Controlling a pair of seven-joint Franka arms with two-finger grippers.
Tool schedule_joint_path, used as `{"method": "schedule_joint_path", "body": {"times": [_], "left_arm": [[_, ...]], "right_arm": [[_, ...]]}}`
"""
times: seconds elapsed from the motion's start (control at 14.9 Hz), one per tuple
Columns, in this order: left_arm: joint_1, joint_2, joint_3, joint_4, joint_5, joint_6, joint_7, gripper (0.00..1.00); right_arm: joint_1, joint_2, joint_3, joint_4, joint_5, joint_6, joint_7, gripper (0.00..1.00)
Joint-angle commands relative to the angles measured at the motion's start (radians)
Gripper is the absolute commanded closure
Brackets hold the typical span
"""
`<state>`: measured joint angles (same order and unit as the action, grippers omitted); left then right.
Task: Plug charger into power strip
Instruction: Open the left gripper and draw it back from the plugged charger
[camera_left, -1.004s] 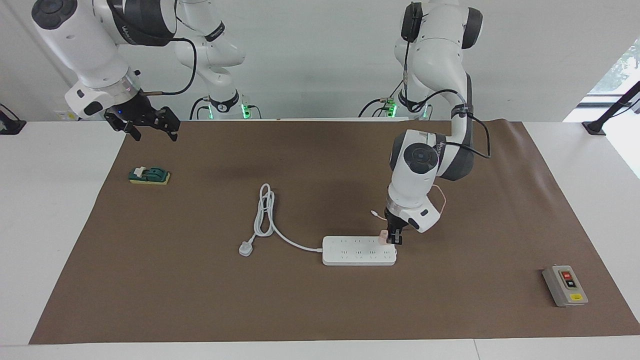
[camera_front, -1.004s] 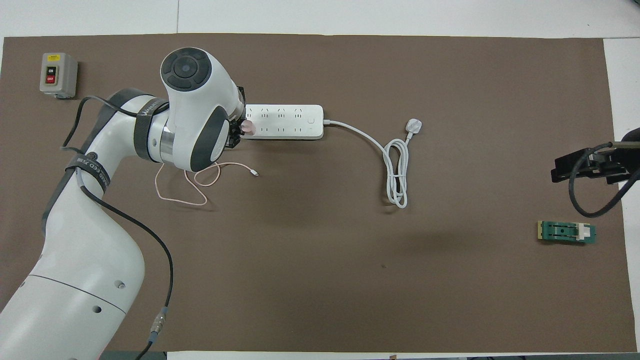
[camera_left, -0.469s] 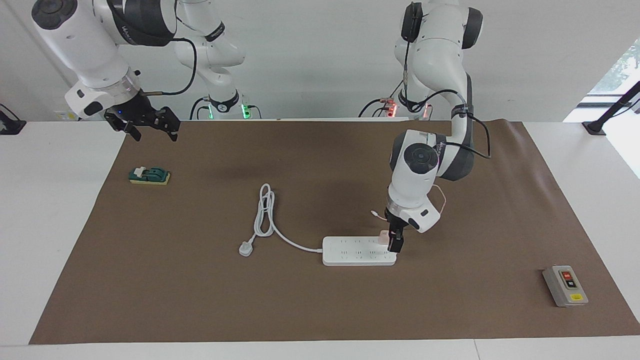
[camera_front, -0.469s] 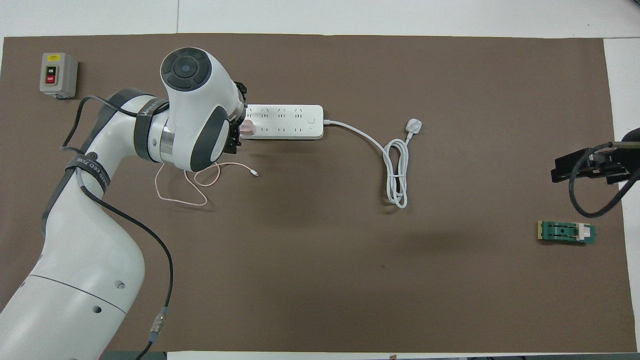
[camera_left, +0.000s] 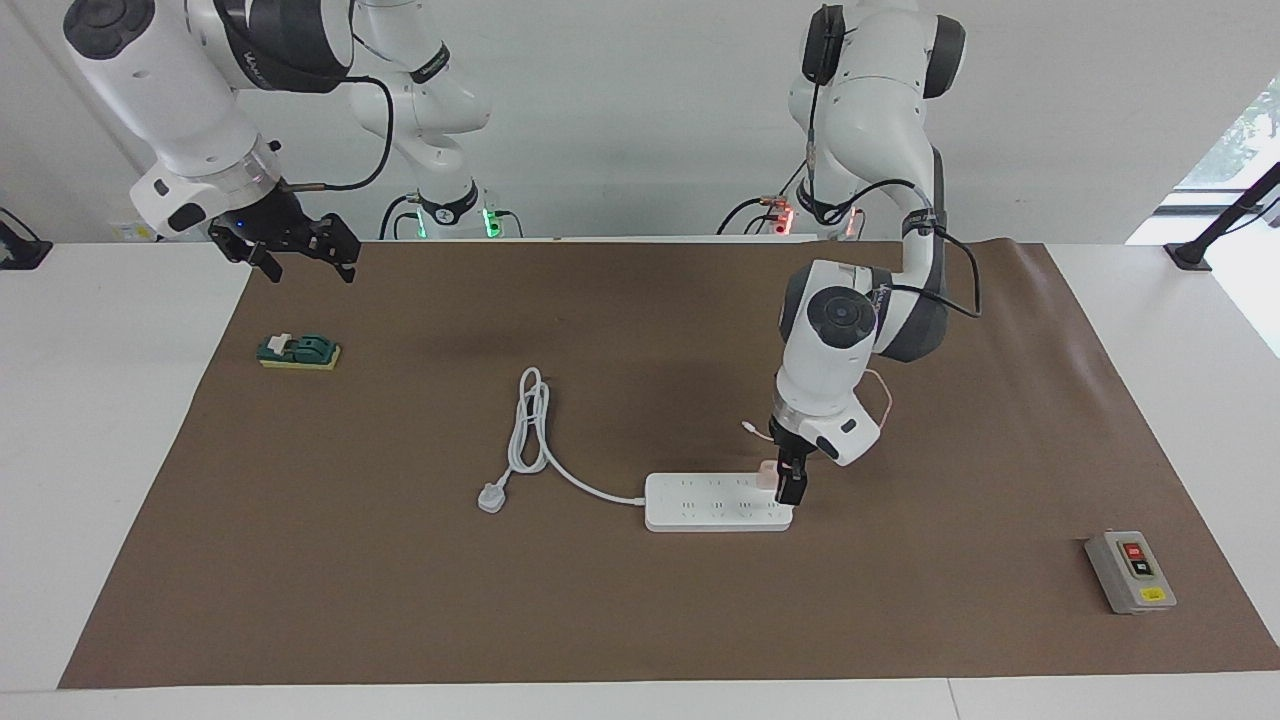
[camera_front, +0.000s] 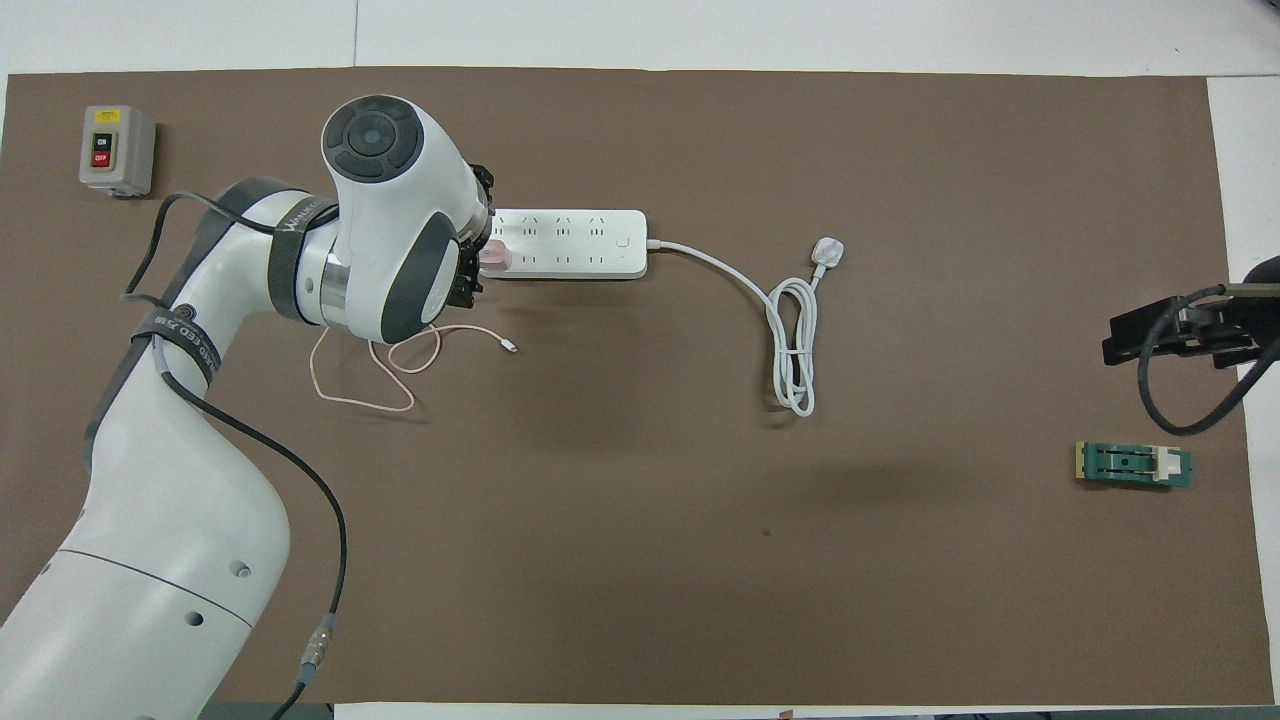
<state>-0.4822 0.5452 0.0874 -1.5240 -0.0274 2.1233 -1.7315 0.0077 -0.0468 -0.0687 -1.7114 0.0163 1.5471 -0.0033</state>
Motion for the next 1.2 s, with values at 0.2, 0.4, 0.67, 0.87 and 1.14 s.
{"method": "schedule_joint_path", "body": {"times": [0.2, 0.4, 0.67, 0.87, 1.14], "left_arm": [[0.059, -0.143, 0.003, -0.071, 0.004, -0.059, 0.102, 0.0], [0.06, -0.145, 0.003, -0.067, 0.004, -0.06, 0.102, 0.0], [0.077, -0.178, 0.003, -0.064, 0.004, -0.089, 0.153, 0.0], [0.082, -0.195, 0.005, -0.065, 0.004, -0.114, 0.226, 0.0], [0.119, -0.226, 0.005, -0.068, 0.004, -0.17, 0.404, 0.0]], "right_arm": [[-0.009, -0.018, 0.007, -0.014, -0.013, -0.002, 0.013, 0.0], [-0.009, -0.018, 0.007, -0.014, -0.013, -0.002, 0.013, 0.0], [-0.009, -0.018, 0.007, -0.014, -0.013, -0.002, 0.013, 0.0], [-0.009, -0.018, 0.007, -0.014, -0.013, -0.002, 0.013, 0.0], [-0.009, -0.018, 0.007, -0.014, -0.013, -0.002, 0.013, 0.0]]}}
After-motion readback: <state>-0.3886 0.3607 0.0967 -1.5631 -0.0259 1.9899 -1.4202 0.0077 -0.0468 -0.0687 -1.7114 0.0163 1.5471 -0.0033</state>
